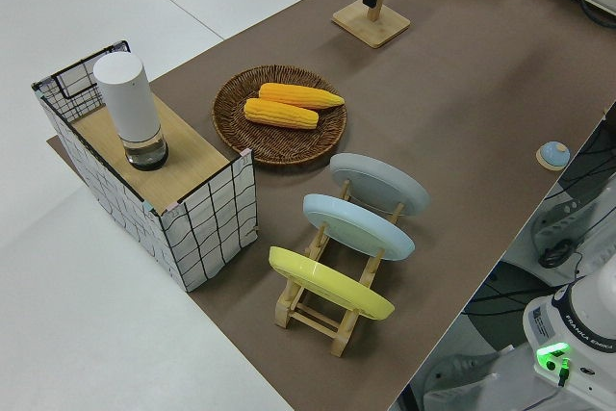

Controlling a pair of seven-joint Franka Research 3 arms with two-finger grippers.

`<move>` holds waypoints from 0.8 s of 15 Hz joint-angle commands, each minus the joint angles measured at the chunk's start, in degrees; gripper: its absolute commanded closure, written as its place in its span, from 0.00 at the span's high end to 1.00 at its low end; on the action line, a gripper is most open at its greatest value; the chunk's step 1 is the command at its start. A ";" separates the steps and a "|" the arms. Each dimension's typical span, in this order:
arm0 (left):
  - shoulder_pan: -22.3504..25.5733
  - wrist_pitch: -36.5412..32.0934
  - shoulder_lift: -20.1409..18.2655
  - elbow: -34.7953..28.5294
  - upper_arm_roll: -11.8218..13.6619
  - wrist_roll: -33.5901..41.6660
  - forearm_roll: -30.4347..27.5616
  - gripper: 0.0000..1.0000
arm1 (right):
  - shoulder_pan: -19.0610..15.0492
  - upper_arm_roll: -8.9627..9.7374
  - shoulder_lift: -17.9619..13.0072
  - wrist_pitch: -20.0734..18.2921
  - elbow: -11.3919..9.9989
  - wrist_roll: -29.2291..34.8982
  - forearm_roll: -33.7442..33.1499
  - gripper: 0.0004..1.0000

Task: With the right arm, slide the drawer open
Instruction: 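Raise the right arm from rest toward the wooden drawer handle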

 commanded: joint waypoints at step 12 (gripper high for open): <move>-0.39 -1.03 -0.25 0.58 0.02 -0.60 1.02 0.99 | 0.46 -0.08 1.91 -0.65 1.36 -1.11 -2.10 0.98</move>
